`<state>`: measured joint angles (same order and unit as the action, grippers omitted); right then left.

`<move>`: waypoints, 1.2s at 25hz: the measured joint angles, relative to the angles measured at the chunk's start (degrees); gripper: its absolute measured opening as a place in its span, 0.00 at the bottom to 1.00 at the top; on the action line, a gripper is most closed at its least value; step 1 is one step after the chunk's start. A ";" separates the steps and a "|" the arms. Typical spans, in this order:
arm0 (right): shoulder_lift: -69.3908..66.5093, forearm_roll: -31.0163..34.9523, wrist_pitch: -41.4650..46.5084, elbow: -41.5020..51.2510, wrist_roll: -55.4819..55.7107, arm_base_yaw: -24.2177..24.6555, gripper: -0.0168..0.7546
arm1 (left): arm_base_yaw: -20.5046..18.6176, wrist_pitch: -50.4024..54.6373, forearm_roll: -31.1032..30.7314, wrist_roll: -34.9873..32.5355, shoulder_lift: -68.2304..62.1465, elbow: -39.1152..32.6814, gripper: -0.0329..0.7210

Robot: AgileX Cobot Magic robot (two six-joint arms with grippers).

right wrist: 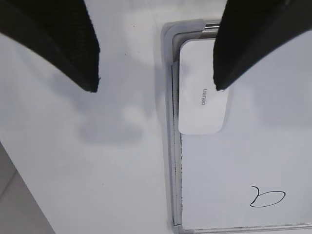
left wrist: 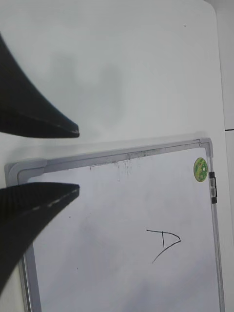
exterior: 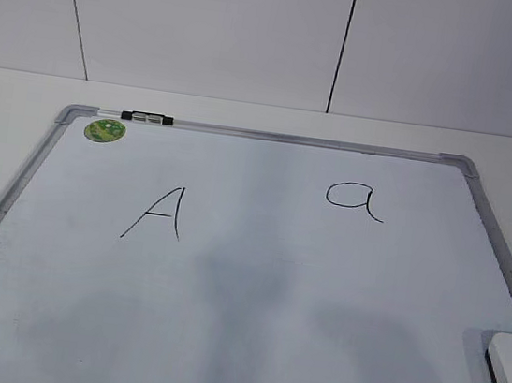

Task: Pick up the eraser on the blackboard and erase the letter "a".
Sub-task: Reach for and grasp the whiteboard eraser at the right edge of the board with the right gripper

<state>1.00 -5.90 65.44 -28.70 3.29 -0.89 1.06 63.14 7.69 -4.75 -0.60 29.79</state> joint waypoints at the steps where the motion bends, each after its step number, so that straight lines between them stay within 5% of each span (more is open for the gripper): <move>1: 0.00 0.00 0.00 0.00 0.00 0.00 0.77 | 0.00 0.00 0.00 0.00 0.00 0.00 0.35; 30: 0.00 0.00 0.00 0.00 0.00 0.00 0.77 | 0.00 0.00 0.00 0.00 0.00 0.00 0.35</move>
<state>1.00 -5.90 65.44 -28.70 3.29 -0.89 1.06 63.14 7.69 -4.75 -0.60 29.79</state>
